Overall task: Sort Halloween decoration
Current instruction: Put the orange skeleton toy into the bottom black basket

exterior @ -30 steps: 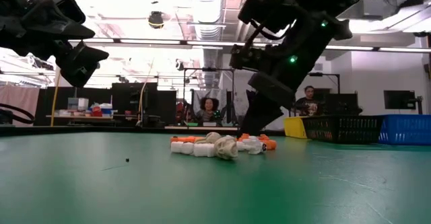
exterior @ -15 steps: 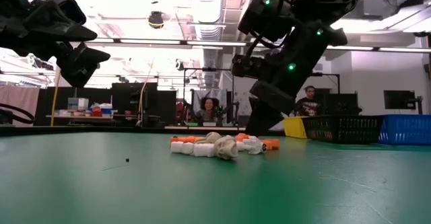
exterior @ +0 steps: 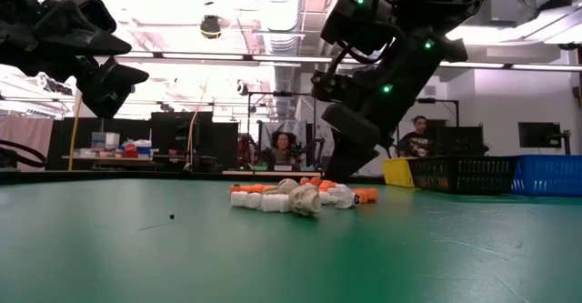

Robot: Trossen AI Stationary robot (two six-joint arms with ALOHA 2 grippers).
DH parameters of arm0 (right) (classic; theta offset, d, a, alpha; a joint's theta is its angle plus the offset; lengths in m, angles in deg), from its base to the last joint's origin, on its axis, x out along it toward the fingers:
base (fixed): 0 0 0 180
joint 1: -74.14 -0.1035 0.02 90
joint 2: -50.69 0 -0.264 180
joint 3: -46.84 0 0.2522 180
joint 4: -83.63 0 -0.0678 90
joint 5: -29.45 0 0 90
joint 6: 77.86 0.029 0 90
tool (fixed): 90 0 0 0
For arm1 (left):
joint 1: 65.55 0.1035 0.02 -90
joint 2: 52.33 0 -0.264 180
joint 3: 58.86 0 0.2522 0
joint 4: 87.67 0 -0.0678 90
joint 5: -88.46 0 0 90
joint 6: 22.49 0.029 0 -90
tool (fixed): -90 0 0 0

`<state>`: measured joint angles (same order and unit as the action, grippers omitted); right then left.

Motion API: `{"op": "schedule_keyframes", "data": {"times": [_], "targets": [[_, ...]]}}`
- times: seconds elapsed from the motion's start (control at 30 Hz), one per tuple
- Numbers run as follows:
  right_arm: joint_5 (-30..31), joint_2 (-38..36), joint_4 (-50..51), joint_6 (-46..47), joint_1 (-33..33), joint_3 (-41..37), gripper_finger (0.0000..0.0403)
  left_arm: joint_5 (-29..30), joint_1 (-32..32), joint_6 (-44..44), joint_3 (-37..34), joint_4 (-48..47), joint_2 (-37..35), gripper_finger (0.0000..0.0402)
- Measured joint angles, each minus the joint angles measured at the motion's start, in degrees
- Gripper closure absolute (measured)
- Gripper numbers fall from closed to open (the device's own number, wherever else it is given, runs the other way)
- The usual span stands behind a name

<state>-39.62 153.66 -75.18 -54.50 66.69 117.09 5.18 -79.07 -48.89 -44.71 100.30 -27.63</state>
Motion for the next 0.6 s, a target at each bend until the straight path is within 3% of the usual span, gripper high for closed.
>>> {"op": "schedule_keyframes", "data": {"times": [0.2,0.6], "targets": [[3.66,-3.97,7.58,9.7,-0.48,-0.04,0.0399,-0.02,0.0,0.07,0.0,0.07,-0.02,0.0221],[15.64,-22.75,42.7,31.54,0.11,-0.02,0.04,0.24,0.0,-0.66,0.0,0.93,-0.02,0.0221]]}}
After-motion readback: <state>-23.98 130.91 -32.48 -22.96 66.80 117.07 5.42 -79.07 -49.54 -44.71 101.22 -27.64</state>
